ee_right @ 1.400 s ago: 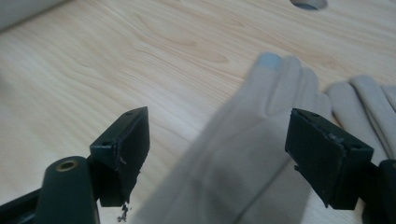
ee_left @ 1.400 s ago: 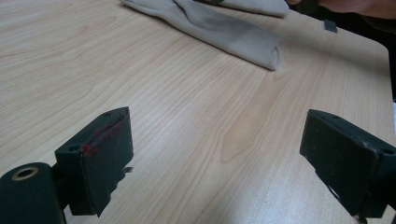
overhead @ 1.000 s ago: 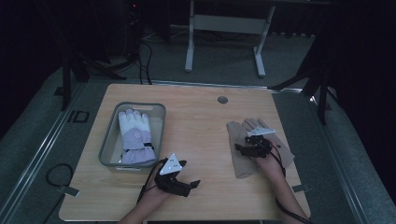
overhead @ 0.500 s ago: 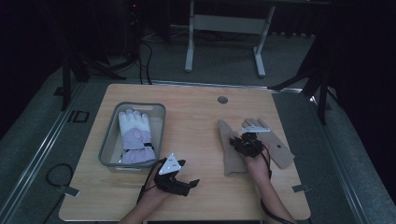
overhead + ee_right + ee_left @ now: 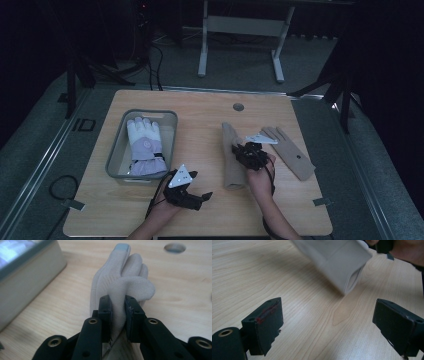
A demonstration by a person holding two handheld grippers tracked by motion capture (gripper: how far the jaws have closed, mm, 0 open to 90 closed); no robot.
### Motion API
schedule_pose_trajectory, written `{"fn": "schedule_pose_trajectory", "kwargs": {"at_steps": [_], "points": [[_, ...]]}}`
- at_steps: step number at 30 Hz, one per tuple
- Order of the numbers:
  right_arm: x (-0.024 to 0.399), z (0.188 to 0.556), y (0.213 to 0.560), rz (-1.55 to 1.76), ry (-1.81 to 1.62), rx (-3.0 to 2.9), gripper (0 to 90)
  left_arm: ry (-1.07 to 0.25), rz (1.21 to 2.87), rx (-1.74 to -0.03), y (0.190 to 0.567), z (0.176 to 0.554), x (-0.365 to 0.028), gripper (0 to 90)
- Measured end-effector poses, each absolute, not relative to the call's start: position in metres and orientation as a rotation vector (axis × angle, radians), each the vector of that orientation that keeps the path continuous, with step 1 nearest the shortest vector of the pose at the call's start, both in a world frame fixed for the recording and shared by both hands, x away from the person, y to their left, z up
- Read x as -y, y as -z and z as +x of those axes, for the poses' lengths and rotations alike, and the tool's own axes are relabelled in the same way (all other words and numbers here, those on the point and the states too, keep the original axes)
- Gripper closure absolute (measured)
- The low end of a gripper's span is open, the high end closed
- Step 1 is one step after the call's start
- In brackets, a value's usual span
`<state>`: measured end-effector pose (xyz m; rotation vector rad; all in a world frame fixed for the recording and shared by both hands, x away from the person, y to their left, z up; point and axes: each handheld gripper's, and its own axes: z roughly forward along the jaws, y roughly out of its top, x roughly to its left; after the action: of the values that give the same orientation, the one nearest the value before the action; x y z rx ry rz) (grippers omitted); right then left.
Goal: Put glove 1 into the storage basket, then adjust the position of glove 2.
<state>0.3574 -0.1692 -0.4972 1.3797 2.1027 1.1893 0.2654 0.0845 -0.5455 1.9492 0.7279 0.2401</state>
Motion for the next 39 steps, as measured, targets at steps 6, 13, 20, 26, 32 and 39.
{"fn": "schedule_pose_trajectory", "kwargs": {"at_steps": [6,13,20,26,32,39], "points": [[0.163,0.365,0.537,1.439,-1.097,-2.167,75.9,-0.233,1.959,-0.725,0.547,0.265,-0.084,9.7],[0.159,0.361,0.554,1.392,-1.022,-2.184,65.0,-0.23,1.958,-0.719,0.549,0.266,-0.084,9.7],[0.157,0.357,0.549,1.32,-1.027,-2.224,52.0,-0.259,1.963,-0.703,0.549,0.263,-0.083,9.6],[0.178,0.354,0.531,1.227,-1.099,-2.238,47.7,-0.253,1.962,-0.702,0.551,0.264,-0.084,9.6],[0.213,0.355,0.51,1.152,-1.13,-2.239,45.4,-0.251,1.948,-0.696,0.55,0.263,-0.085,9.6],[0.27,0.364,0.497,1.159,-1.157,-2.183,49.6,-0.244,1.948,-0.695,0.551,0.264,-0.085,9.6]]}}
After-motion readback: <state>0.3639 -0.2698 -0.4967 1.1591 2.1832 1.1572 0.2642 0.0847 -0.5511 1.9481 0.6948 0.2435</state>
